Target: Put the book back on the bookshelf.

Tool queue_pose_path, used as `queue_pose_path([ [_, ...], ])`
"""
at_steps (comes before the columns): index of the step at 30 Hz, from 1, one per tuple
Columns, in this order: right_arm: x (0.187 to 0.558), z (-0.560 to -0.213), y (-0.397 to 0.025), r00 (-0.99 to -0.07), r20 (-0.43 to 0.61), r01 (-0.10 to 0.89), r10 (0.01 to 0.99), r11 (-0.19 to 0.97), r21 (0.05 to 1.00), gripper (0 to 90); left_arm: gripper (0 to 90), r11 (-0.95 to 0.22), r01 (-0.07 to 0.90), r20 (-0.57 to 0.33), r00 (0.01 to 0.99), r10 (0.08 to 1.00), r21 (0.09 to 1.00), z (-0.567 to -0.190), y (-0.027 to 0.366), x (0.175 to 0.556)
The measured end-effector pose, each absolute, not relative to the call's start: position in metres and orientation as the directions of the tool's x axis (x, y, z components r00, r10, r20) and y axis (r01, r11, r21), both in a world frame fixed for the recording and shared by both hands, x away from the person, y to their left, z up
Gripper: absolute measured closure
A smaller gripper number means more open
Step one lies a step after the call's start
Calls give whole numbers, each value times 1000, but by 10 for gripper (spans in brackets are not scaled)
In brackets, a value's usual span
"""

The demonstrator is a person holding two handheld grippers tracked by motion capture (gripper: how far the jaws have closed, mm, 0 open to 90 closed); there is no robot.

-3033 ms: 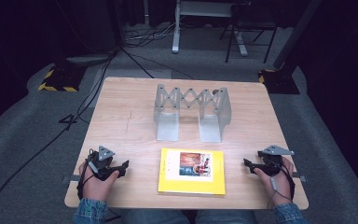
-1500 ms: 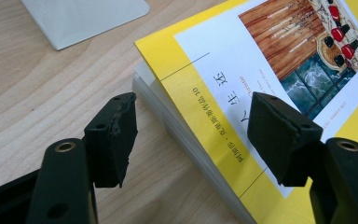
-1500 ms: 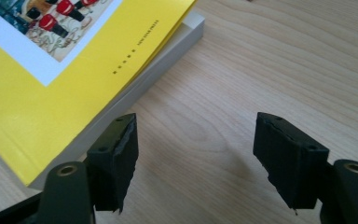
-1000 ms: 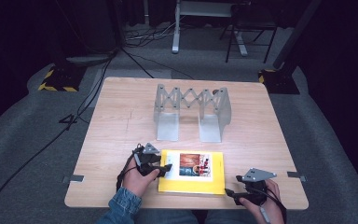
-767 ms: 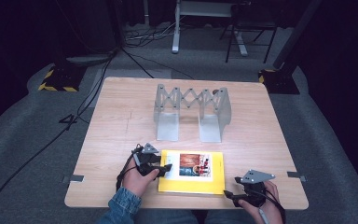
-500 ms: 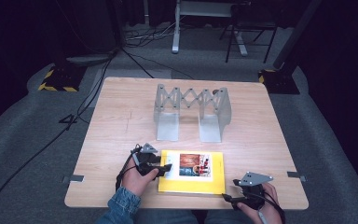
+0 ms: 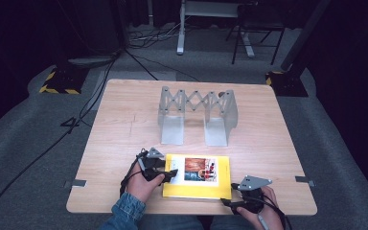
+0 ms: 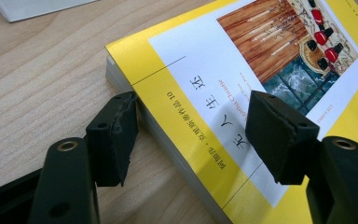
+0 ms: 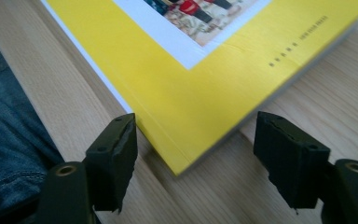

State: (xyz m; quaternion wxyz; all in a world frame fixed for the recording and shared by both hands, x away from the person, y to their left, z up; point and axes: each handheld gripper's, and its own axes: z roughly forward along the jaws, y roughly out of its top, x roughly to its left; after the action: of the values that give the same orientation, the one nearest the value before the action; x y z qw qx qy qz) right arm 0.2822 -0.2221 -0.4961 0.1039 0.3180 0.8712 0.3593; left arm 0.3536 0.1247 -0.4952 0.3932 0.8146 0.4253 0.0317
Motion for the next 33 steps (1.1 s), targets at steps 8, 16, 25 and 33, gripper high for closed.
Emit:
queue_pose_path([
  [8,281,-497,-221,-778,38,473,627,545,692,305,395,-398,619,-193,671,715,677,-485,117,347],
  [16,281,-497,-221,-778,38,472,627,545,693,305,494,-404,602,-209,698,684,689,-478,118,344],
  [25,281,-497,-221,-777,37,471,628,542,696,304,620,-363,609,-275,707,651,705,-473,124,342],
  [33,281,-497,-221,-776,35,470,630,540,698,303,688,-358,647,-329,696,639,673,-476,124,343],
])
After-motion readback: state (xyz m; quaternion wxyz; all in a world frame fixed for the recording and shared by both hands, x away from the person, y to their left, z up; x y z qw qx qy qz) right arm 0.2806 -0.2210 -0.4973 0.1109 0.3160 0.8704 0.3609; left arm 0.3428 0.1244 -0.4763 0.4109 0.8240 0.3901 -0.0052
